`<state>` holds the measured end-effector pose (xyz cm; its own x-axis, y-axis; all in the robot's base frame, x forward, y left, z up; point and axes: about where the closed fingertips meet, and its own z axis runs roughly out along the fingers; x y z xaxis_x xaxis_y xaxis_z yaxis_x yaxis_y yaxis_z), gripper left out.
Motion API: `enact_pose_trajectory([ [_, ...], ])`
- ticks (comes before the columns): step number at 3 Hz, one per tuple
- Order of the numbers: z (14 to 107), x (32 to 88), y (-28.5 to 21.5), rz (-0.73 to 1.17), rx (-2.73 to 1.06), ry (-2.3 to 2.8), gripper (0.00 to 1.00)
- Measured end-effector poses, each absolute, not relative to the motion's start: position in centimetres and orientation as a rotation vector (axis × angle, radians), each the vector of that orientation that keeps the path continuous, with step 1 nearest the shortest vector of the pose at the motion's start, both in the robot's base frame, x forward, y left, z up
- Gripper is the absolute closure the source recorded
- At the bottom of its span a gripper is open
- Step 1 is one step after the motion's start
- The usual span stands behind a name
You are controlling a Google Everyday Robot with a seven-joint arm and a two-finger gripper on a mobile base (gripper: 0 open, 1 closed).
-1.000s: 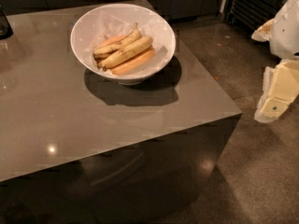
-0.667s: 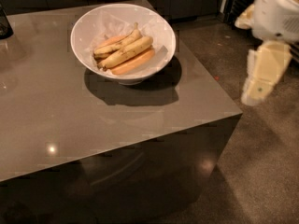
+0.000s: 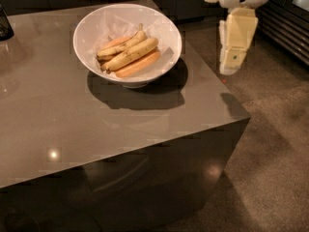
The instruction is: Pick banana from white bowl
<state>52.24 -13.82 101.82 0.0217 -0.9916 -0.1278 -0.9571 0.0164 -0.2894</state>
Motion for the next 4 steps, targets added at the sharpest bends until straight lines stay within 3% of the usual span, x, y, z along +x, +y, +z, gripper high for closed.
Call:
enact_pose_trajectory([
  [4, 100.6, 58.1, -6.8, -0.051, -2.079, 1.863, 0.0],
])
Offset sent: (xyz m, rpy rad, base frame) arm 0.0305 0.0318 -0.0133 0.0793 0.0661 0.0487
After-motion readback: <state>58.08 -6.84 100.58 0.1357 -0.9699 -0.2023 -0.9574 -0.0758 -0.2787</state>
